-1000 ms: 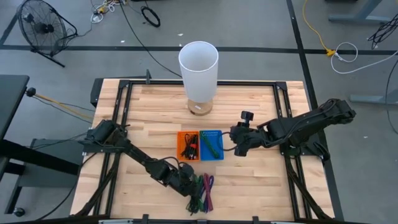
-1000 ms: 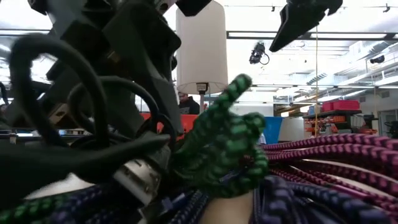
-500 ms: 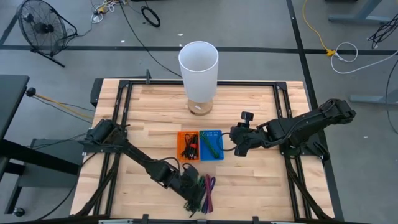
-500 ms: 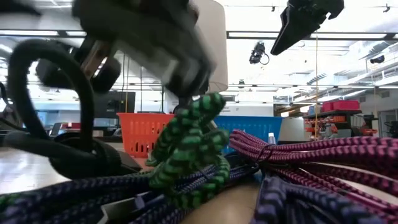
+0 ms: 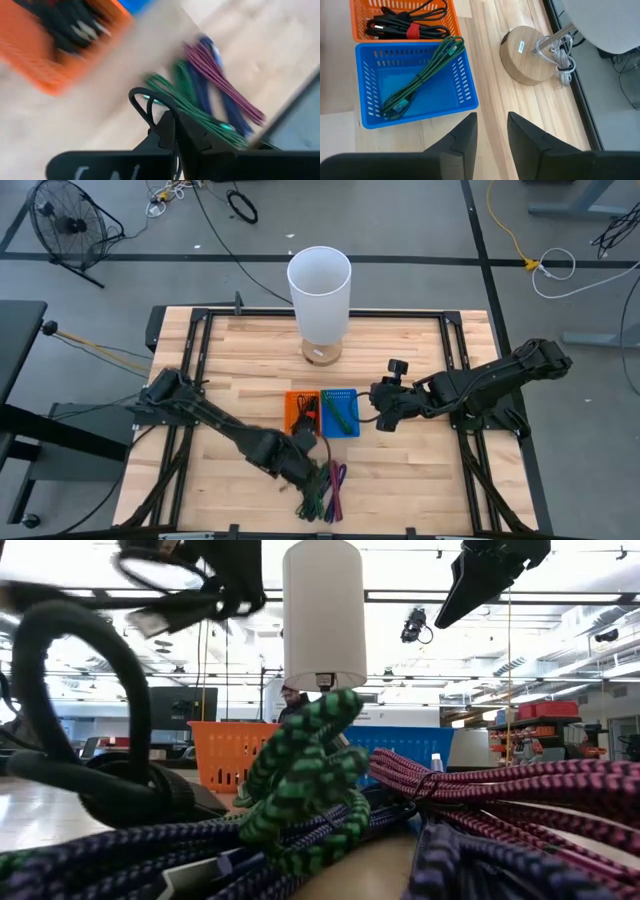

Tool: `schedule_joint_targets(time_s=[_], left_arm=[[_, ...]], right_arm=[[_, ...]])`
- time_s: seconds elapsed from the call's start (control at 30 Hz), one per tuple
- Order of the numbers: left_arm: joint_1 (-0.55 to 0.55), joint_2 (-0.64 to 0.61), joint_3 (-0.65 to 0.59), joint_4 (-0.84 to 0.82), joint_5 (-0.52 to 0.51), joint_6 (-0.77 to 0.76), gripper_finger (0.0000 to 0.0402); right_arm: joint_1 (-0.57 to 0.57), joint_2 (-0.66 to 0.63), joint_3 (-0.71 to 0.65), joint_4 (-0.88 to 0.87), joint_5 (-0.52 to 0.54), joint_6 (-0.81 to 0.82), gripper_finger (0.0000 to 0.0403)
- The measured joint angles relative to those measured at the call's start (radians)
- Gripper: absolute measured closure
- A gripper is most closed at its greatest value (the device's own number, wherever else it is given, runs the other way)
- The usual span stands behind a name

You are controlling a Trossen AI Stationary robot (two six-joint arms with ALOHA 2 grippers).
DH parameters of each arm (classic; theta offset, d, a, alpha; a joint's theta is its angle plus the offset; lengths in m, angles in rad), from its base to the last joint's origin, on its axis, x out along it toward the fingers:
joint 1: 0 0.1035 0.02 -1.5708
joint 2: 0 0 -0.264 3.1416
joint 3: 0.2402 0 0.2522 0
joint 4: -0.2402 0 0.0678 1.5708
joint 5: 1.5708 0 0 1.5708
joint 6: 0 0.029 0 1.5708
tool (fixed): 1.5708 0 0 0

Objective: Pick & Place USB Port
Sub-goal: Put the black USB cable into the orange bin

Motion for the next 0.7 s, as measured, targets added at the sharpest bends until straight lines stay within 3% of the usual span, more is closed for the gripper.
schedule_joint_targets(time_s=[0.2, 0.4, 0.57, 0.7], left_arm=[[0.060, -0.106, 0.016, -0.143, -0.108, 0.112, 0.0398], [0.139, -0.203, -0.036, -0.257, -0.154, 0.198, 0.0398], [0.233, -0.301, -0.161, -0.244, -0.156, 0.234, 0.0398], [0.324, -0.415, -0.329, -0.162, -0.144, 0.275, 0.0398]], right_arm=[[0.000, 0.000, 0.000, 0.000, -0.001, 0.005, 0.0294], [0.000, 0.000, 0.000, 0.001, -0.001, 0.010, 0.0294], [0.000, 0.000, 0.000, 0.000, 0.001, 0.023, 0.0294], [0.000, 0.000, 0.000, 0.001, 0.001, 0.031, 0.0294]])
